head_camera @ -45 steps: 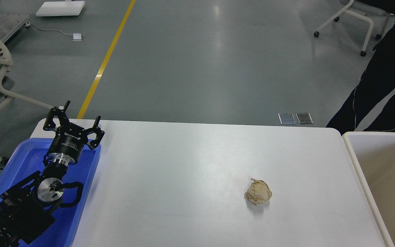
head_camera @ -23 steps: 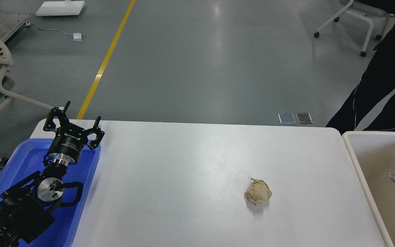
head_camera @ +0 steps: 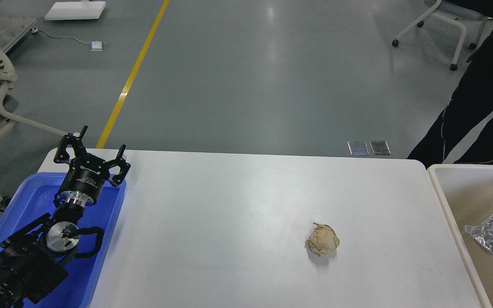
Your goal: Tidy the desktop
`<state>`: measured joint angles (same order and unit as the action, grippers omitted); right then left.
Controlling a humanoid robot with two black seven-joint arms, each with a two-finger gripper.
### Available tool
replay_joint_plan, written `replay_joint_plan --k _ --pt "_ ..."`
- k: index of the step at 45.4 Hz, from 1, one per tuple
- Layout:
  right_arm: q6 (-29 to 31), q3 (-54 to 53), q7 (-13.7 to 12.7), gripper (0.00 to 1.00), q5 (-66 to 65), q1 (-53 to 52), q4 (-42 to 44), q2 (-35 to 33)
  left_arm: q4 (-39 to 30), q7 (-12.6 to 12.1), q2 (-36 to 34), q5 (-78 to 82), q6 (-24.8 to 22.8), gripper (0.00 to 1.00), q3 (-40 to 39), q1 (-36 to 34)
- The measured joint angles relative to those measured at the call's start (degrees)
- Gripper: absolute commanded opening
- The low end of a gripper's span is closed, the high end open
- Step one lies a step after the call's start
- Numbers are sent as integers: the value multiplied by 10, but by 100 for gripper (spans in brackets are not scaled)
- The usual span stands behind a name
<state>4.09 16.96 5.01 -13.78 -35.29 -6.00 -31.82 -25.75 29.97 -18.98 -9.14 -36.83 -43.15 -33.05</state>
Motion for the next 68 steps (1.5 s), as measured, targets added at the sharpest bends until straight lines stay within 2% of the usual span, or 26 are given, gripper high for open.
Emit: replay_joint_plan --k 5,9,15,17,21,24,52,68 --pt "-2 -1 0 0 0 1 0 1 0 0 0 0 0 100 0 0" --pt "-5 -1 0 34 0 2 0 2 0 0 0 0 0 100 0 0" --pt "-23 -1 0 75 0 2 0 2 0 0 0 0 0 100 0 0" --pt "-30 -1 0 84 0 2 0 2 0 0 0 0 0 100 0 0" --pt "-46 -2 1 87 -1 2 0 2 0 0 0 0 0 100 0 0" --pt "-55 -2 1 97 -1 1 0 2 0 0 0 0 0 100 0 0" --pt "-72 -31 3 99 0 -69 -4 -28 0 0 0 0 0 100 0 0" --pt "-74 -197 8 100 0 -148 -5 -45 0 0 0 0 0 100 0 0"
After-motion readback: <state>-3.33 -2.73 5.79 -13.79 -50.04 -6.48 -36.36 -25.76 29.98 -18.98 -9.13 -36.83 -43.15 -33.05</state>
